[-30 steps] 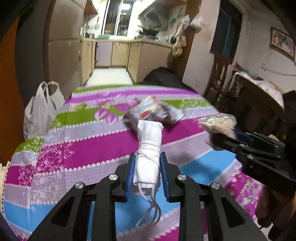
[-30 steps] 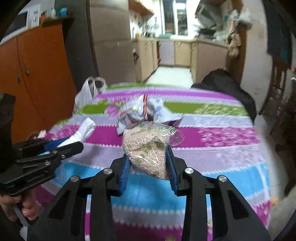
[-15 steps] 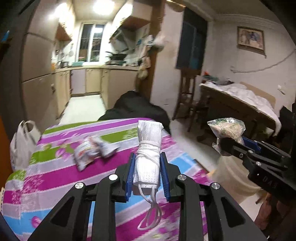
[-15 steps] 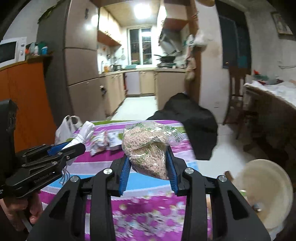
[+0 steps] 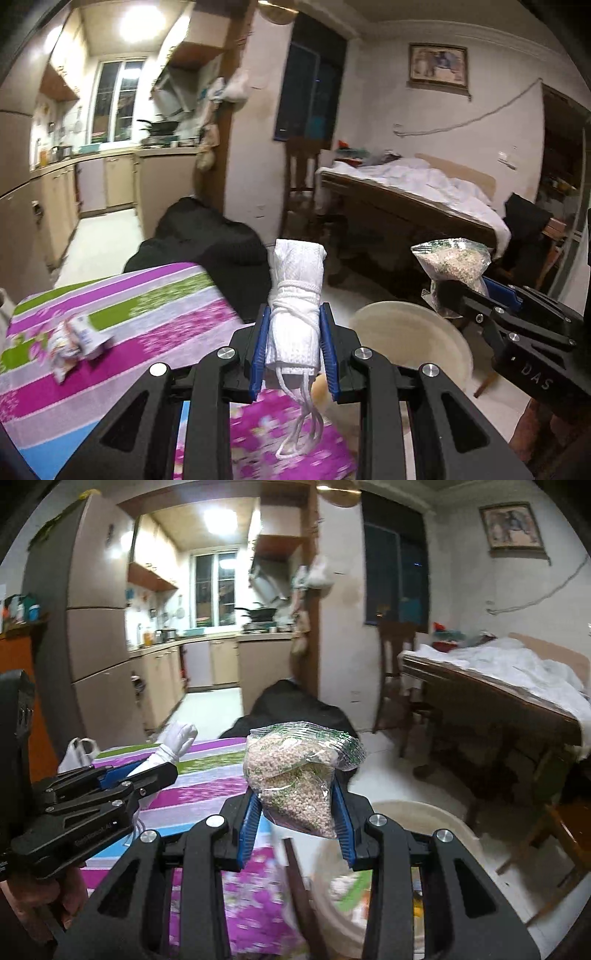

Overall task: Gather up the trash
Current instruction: 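Carry face mask and rice bag over the white basin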

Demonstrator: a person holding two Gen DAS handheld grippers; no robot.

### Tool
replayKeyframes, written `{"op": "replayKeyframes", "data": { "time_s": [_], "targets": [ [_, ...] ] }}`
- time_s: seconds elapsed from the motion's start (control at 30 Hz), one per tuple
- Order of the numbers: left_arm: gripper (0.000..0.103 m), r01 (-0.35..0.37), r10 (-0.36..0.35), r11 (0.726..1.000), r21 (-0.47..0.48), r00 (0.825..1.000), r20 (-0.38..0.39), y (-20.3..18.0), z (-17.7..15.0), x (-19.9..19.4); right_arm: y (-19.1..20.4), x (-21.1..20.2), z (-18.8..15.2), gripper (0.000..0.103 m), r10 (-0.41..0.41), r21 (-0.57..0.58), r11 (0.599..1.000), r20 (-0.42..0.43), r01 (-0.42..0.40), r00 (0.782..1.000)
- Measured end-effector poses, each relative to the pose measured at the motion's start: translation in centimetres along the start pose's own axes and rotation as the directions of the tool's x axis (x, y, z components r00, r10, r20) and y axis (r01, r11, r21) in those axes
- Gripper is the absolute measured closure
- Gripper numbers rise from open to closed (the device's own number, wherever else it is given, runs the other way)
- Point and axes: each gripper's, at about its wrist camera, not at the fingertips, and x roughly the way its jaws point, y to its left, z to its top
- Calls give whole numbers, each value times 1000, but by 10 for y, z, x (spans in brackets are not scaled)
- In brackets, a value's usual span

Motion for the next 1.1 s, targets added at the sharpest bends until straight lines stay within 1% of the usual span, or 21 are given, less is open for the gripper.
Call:
{"op": "replayKeyframes", "data": {
  "time_s": [0.2, 0.33, 0.47, 0.53, 0.73, 1.1],
  "targets": [
    [76, 76, -75, 997, 27, 997, -22, -52, 12, 40, -48, 6, -6, 68, -78, 35, 996, -41, 79, 996],
    [76, 114, -111, 993, 43, 992, -59, -86, 15, 73, -70, 11, -13, 68, -103, 57, 993, -71, 107, 992],
    [76, 138, -133, 989, 50, 987, -92, -106, 16, 104, -88, 24, -17, 68, -120, 67, 990, -107, 128, 987],
    [76, 149, -143, 988, 44, 984, -110, -113, 16, 118, -96, 28, -20, 68, -123, 75, 988, -124, 133, 985],
    [76, 168, -160, 985, 41, 975, -152, -114, 9, 146, -118, 35, -36, 68, -127, 100, 985, -163, 144, 978],
    [76, 182, -166, 982, 55, 963, -212, -114, -8, 165, -133, 45, -48, 68, -121, 119, 981, -226, 150, 966]
  ]
}}
